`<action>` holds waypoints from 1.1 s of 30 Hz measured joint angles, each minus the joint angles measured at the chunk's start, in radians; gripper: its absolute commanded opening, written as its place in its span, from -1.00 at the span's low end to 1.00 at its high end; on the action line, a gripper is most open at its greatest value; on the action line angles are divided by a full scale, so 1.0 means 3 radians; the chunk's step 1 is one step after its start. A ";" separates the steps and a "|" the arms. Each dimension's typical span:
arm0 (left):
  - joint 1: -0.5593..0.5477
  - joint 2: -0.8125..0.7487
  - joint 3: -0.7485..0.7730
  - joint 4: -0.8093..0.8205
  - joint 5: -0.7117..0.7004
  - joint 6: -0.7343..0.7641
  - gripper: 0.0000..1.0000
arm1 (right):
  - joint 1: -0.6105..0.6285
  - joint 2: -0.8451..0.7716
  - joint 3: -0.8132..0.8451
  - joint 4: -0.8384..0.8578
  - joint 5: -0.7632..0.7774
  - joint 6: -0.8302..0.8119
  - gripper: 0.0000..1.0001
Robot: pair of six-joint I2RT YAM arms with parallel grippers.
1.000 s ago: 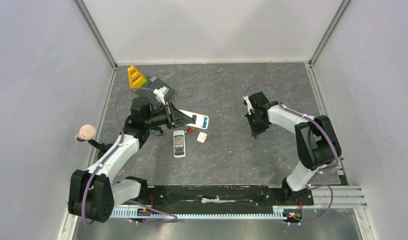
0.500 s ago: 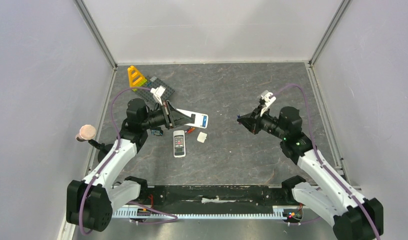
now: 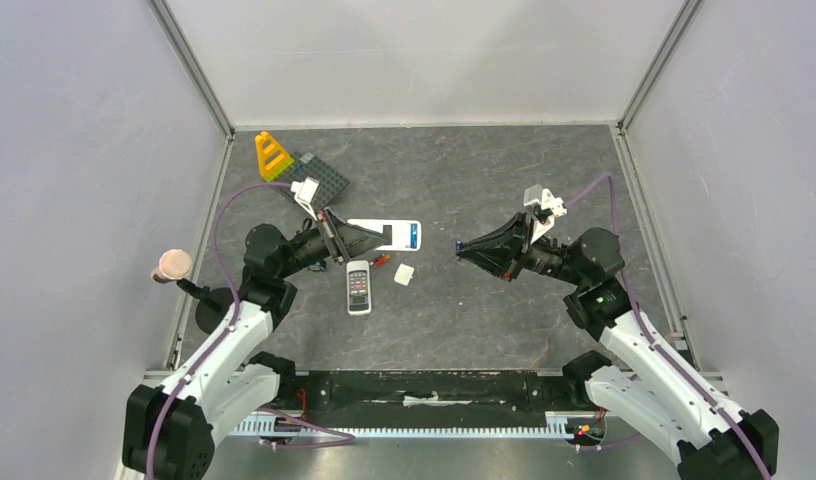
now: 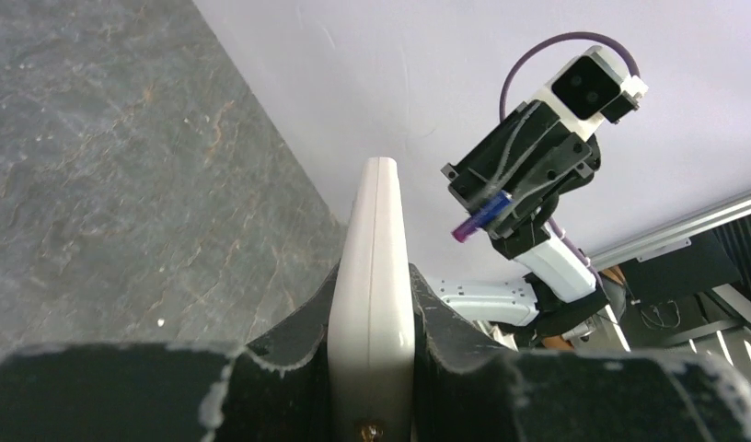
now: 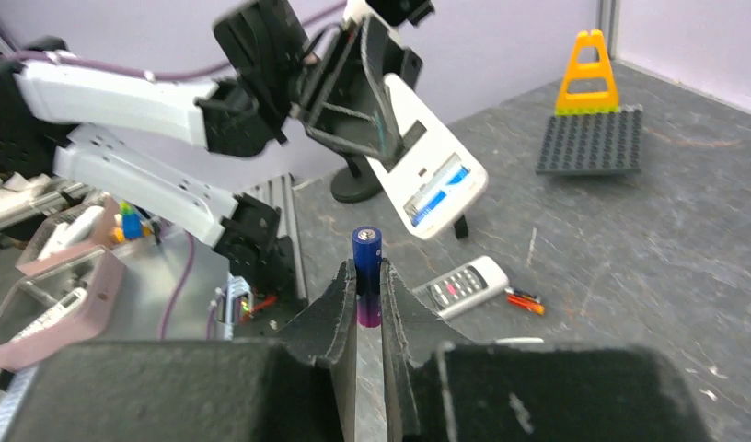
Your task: Load the batteries into the remote control
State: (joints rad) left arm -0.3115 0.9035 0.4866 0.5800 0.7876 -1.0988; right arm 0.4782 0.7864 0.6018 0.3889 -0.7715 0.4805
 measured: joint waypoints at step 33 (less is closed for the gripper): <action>-0.0388 0.0112 -0.0440 0.1109 -0.0947 -0.0641 -0.96 | 0.1821 0.1073 0.1319 -0.1008 0.3225 -0.0089 -1.00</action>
State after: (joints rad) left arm -0.4278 0.9371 0.3546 0.9127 0.5034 -1.2911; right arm 1.0245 1.1084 0.9974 0.0864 0.1959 0.4538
